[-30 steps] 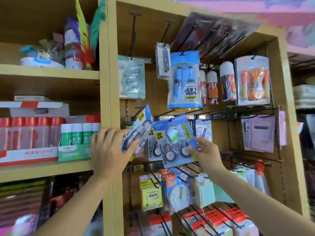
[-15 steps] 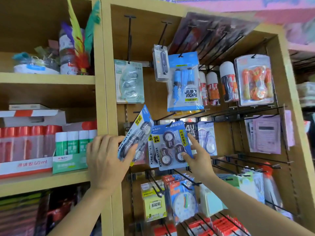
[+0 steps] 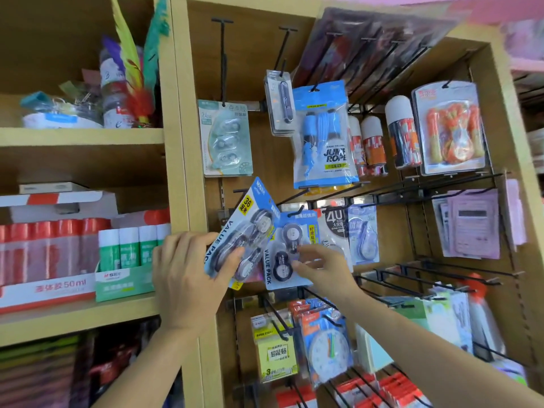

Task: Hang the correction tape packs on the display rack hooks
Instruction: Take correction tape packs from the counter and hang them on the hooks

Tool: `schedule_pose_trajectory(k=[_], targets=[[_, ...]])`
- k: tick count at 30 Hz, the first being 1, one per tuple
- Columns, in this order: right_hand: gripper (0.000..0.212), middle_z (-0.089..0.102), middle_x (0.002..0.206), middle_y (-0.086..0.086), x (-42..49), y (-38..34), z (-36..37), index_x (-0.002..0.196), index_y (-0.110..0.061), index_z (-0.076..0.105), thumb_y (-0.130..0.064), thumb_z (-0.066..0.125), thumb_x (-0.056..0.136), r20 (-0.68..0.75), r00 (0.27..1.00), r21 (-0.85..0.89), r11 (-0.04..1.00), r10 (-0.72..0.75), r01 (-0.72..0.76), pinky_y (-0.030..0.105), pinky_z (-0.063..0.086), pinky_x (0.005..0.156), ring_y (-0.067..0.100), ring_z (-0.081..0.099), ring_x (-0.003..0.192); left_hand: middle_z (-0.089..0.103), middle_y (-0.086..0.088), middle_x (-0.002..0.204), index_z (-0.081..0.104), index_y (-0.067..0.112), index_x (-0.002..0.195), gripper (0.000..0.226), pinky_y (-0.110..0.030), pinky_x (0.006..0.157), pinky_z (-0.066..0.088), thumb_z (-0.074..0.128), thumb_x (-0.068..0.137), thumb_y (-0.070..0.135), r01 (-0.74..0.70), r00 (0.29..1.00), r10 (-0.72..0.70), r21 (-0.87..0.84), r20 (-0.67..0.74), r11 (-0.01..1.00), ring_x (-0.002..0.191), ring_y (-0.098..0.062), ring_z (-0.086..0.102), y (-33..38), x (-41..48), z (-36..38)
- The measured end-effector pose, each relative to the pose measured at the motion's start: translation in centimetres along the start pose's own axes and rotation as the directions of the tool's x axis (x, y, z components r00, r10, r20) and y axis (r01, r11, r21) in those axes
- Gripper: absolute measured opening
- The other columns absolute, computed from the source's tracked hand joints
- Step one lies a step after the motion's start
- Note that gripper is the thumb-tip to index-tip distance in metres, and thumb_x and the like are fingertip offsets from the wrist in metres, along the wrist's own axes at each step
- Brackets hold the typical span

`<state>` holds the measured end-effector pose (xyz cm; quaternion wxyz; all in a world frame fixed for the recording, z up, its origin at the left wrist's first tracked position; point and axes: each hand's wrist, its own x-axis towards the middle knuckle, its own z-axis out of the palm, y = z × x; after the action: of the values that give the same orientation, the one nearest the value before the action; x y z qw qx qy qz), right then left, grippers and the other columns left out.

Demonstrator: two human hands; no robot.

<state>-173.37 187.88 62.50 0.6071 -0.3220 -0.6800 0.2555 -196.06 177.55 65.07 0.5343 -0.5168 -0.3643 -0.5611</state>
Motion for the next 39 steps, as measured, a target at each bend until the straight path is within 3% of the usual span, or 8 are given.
schedule_pose_trajectory(k=[5,8,12,14,19,24,29,39], targets=[[0.067,0.068,0.120,0.000,-1.0,-4.2,1.7,0.135,-0.018,0.052,-0.036,0.083,0.078,0.351,0.933,0.421,0.878,0.074,-0.228,0.042,0.049,0.104,0.018,0.065,0.114,0.070,-0.004,0.091,0.071,0.009,0.096,0.047,-0.042,0.074,0.041,0.065,0.090,0.055,-0.033,0.999,0.033,-0.033,0.017,0.999,0.090,-0.029,0.056,-0.1,0.1,-0.3],[0.029,0.062,0.101,0.009,-1.2,-5.2,2.0,0.114,-0.022,0.060,-0.016,0.073,0.089,0.298,0.954,0.564,0.800,0.033,-0.204,0.050,0.046,0.107,0.020,0.066,0.099,0.071,-0.005,0.094,0.072,0.009,0.098,0.046,-0.042,0.076,0.041,0.067,0.090,0.054,-0.035,0.999,0.036,-0.031,0.019,0.999,0.092,-0.028,0.056,-0.1,0.1,-0.3],[0.033,0.072,0.099,0.004,-1.6,-5.1,1.5,0.118,-0.016,0.062,-0.007,0.071,0.088,0.199,0.980,0.618,0.776,0.005,-0.129,0.039,0.058,0.087,0.020,0.069,0.095,0.071,-0.004,0.115,0.074,0.012,0.100,0.047,-0.043,0.081,0.043,0.067,0.088,0.057,-0.049,0.997,0.048,0.027,0.057,0.998,0.101,-0.030,0.059,-0.2,0.1,-0.4],[0.034,0.074,0.101,0.008,-1.9,-5.0,0.7,0.119,-0.011,0.061,-0.003,0.071,0.087,0.145,0.989,0.616,0.782,0.006,-0.095,0.036,0.059,0.072,0.026,0.070,0.091,0.065,-0.006,0.132,0.074,0.015,0.107,0.045,-0.044,0.088,0.041,0.065,0.088,0.055,-0.045,0.996,0.040,0.070,0.074,0.997,0.114,-0.031,0.056,-0.1,0.2,-0.6],[0.033,0.076,0.104,0.007,-1.7,-4.6,-1.7,0.114,-0.013,0.064,-0.003,0.075,0.084,-0.019,1.000,0.435,0.900,-0.025,0.031,0.053,0.056,0.092,0.034,0.070,0.101,0.050,-0.005,0.152,0.071,0.016,0.123,0.048,-0.050,0.105,0.038,0.054,0.089,0.046,0.032,0.988,-0.055,0.152,0.147,0.988,0.136,-0.031,0.046,0.3,0.4,-0.8],[0.031,0.076,0.101,-0.001,-0.4,-4.2,-3.3,0.109,-0.021,0.065,-0.010,0.078,0.083,-0.128,0.991,0.333,0.940,-0.026,0.068,0.049,0.057,0.091,0.023,0.072,0.097,0.051,-0.005,0.152,0.074,0.016,0.118,0.045,-0.049,0.102,0.042,0.052,0.088,0.041,0.037,0.989,-0.056,0.143,0.136,0.989,0.136,-0.031,0.046,0.3,0.2,-0.7],[0.030,0.077,0.094,-0.009,0.2,-4.0,-3.3,0.110,-0.021,0.066,-0.006,0.075,0.086,-0.133,0.989,0.267,0.959,-0.059,0.093,0.031,0.056,0.078,0.007,0.072,0.087,0.051,-0.005,0.151,0.075,0.016,0.116,0.047,-0.052,0.100,0.043,0.050,0.088,0.045,0.034,0.988,-0.056,0.146,0.147,0.989,0.136,-0.031,0.046,0.3,0.2,-0.7],[0.029,0.076,0.104,0.002,0.2,-2.5,-3.3,0.114,-0.024,0.065,-0.014,0.074,0.088,-0.130,0.992,0.328,0.943,-0.008,0.051,0.051,0.058,0.089,0.026,0.072,0.100,0.051,-0.004,0.151,0.076,0.016,0.114,0.042,-0.049,0.098,0.042,0.056,0.085,0.040,0.024,0.989,-0.047,0.161,0.140,0.987,0.135,-0.032,0.048,0.2,0.0,-0.5]])
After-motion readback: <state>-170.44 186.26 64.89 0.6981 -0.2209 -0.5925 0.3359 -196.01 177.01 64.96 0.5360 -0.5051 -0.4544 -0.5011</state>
